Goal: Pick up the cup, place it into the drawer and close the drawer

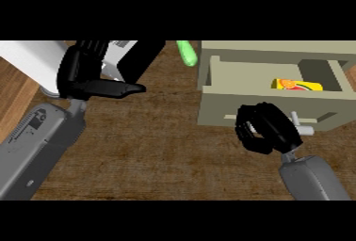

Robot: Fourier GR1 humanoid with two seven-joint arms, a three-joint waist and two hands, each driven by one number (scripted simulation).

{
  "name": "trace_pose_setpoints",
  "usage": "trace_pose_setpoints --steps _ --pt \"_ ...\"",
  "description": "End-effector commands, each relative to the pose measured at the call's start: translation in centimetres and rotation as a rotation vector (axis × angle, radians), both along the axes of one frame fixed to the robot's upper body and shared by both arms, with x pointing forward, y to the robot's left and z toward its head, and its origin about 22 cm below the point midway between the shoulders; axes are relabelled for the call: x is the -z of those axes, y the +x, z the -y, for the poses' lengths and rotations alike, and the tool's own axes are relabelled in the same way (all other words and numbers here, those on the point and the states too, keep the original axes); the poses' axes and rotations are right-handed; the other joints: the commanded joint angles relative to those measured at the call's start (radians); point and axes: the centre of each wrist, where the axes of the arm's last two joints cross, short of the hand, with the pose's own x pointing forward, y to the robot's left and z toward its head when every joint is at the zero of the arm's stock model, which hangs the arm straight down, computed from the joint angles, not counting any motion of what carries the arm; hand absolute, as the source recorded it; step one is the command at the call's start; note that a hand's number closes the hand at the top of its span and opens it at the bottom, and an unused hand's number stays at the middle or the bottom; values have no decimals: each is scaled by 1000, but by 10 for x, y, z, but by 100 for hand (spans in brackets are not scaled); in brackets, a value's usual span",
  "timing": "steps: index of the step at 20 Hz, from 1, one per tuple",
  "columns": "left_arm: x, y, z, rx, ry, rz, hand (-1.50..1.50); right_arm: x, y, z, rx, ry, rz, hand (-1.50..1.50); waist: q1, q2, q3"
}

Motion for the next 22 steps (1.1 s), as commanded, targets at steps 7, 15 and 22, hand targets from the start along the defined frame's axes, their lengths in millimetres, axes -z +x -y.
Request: trace_pose_setpoints --steps 7,15,22 --pt "23 -31 -64 -27 -7 2 -150 67 60 -20 16 -79 -15 150 -9 7 1" --pt "28 -34 -85 -9 -13 -1 -150 24 120 15 45 -53 -81 150 14 22 1" --pt "39 -44 -70 40 -16 3 -150 11 129 50 120 -31 -120 150 46 36 3"
